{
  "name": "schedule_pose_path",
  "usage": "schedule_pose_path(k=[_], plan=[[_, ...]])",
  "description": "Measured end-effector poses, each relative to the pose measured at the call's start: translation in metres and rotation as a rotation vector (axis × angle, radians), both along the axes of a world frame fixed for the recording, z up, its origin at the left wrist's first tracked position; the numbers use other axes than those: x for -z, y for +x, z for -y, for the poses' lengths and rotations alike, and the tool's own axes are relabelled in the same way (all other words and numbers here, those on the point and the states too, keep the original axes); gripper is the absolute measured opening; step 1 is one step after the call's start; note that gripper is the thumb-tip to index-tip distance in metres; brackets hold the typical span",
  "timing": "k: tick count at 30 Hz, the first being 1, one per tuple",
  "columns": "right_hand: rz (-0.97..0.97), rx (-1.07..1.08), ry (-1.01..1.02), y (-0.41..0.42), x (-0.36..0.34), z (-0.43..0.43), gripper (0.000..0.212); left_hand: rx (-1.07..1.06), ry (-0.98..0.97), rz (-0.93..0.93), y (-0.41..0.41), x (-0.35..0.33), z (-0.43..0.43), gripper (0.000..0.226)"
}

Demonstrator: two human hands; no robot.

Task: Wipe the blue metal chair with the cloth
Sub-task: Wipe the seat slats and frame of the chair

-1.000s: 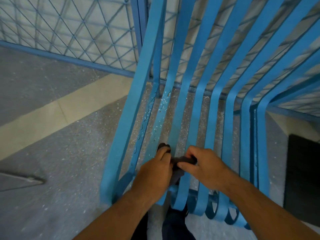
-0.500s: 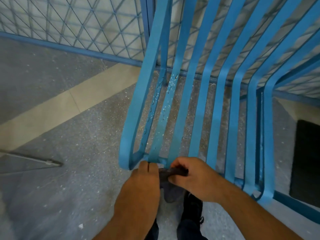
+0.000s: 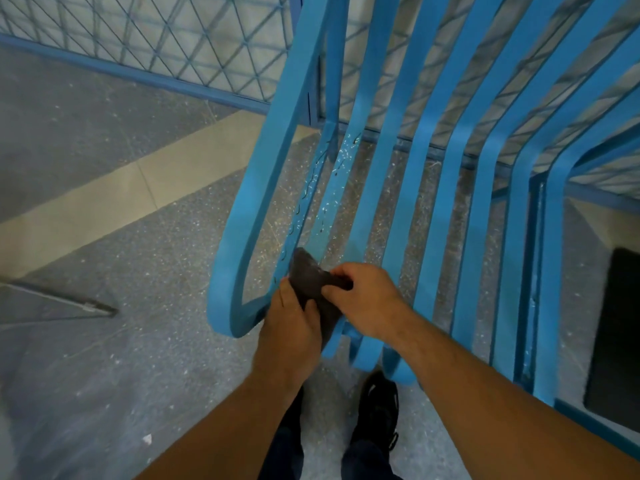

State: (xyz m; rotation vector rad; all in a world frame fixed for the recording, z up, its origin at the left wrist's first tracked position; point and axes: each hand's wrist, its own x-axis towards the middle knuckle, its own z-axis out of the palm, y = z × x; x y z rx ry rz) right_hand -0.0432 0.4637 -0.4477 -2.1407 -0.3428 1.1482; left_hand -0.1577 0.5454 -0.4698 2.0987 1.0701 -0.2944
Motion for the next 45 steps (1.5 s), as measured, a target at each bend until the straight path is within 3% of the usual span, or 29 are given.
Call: schedule_pose_path(k=[3,8,11,14,17,19,23,27,38,45], plan=[[0.012,-0.068,-0.007,0.008,-0.001,0.012,0.019,0.049,0.025,0.048,0.008,-0.003,0.000,0.065],[0.014,-0.035,-0.013,0.020,0.004,0.037,0.020,0.063,0.207,0.014,0.038,0.008,-0.003,0.066],[0.200,-0.022,-0.040,0.030,0.006,0.049,0.029,0.063,0.212,-0.032,0.041,0.022,-0.007,0.061],[0.460,-0.224,-0.149,0.041,0.012,0.053,0.050,0.018,0.198,-0.076,0.042,0.029,-0.011,0.055],[0.489,-0.290,-0.302,0.042,0.027,0.053,0.079,-0.002,0.223,-0.071,0.044,0.028,-0.011,0.048],[0.515,-0.263,-0.332,0.035,0.039,0.053,0.086,-0.023,0.235,-0.051,0.044,0.029,-0.010,0.049],[0.624,-0.204,-0.337,0.024,0.049,0.053,0.089,-0.108,0.209,0.040,0.035,0.030,-0.004,0.054],[0.663,-0.183,-0.326,0.023,0.051,0.051,0.090,-0.083,0.238,0.101,0.021,0.027,0.001,0.038],[0.690,-0.169,-0.319,0.020,0.052,0.052,0.085,-0.025,0.217,-0.138,0.042,0.022,-0.005,0.020],[0.691,-0.184,-0.327,0.020,0.050,0.053,0.087,-0.023,0.095,-0.078,0.039,0.017,-0.009,0.027]])
